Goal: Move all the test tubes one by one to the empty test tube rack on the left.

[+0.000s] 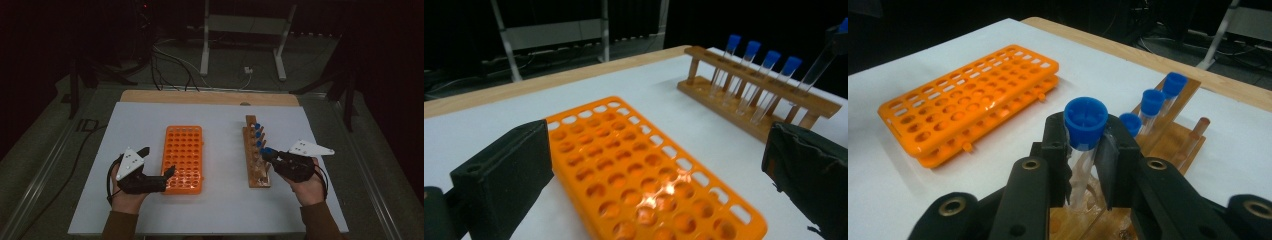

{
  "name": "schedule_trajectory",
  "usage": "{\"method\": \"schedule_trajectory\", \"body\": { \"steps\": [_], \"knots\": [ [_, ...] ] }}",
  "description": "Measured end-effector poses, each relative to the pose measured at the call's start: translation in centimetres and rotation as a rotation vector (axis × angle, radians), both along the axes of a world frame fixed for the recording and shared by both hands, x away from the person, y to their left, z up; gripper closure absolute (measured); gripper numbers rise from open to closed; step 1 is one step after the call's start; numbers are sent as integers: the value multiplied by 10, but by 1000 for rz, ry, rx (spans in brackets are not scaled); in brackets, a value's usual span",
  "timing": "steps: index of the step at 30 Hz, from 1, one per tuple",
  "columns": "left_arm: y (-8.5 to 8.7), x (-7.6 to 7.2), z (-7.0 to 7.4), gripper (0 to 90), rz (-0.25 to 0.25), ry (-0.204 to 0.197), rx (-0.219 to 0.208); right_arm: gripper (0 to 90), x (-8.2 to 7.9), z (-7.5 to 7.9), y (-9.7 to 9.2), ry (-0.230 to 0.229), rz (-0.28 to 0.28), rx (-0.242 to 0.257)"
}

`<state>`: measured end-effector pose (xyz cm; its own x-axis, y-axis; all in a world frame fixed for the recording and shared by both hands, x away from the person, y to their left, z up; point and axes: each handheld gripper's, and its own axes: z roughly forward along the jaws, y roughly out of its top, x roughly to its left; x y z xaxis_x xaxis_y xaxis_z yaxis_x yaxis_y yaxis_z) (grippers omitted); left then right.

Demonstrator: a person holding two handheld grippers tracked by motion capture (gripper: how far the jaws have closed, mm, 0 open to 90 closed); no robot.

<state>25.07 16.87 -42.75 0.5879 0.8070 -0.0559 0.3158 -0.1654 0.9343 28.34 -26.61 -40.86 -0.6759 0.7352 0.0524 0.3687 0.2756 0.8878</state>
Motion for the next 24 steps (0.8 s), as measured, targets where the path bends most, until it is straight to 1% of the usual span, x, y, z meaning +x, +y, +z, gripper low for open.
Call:
{"method": "schedule_trajectory", "body": {
  "steps": [2, 6, 7, 8, 9, 10, 12, 13, 14, 16, 17, 19, 20, 22, 23, 24],
  "knots": [
    [-4, 2, 2, 4, -16, 2, -10, 763, 0, 2, 0, 0, 0, 1],
    [-19, 6, 7, 5, -50, 0, -3, 763, 1, 12, 0, 5, 8, 8],
    [-22, 6, 8, 5, -56, 0, -4, 763, 1, 17, 0, 4, 17, 15],
    [-26, 8, 9, 5, -65, -4, -7, 763, 1, 17, 0, 4, 17, 15],
    [-30, 9, 11, 5, -77, -3, -6, 763, 0, 20, 1, 1, 18, 17],
    [-35, 10, 13, 10, -85, -6, -7, 763, 0, 27, 3, -8, 26, 15],
    [-44, 12, 16, 15, -104, -7, -4, 763, 0, 33, 6, -19, 38, 14],
    [-47, 13, 17, 15, -112, -8, -3, 763, 0, 33, 6, -19, 38, 14],
    [-52, 14, 19, 16, -123, -10, -2, 763, 0, 37, 10, -24, 49, 16],
    [-63, 15, 21, 16, -148, -12, 5, 763, 1, 38, 13, -27, 55, 16],
    [-69, 16, 22, 17, -159, -13, 11, 763, 2, 40, 19, -25, 70, 18],
    [-77, 18, 23, 27, -185, -7, 18, 763, 2, 40, 21, -26, 74, 18],
    [-80, 19, 24, 37, -193, -5, 23, 763, 3, 40, 28, -24, 88, 18],
    [-87, 21, 25, 40, -211, -3, 33, 763, 4, 39, 31, -22, 93, 19],
    [-92, 21, 25, 48, -221, -3, 35, 763, 5, 39, 38, -14, 106, 22],
    [-95, 22, 25, 48, -228, -1, 41, 763, 5, 39, 38, -14, 106, 22]
  ]
}}
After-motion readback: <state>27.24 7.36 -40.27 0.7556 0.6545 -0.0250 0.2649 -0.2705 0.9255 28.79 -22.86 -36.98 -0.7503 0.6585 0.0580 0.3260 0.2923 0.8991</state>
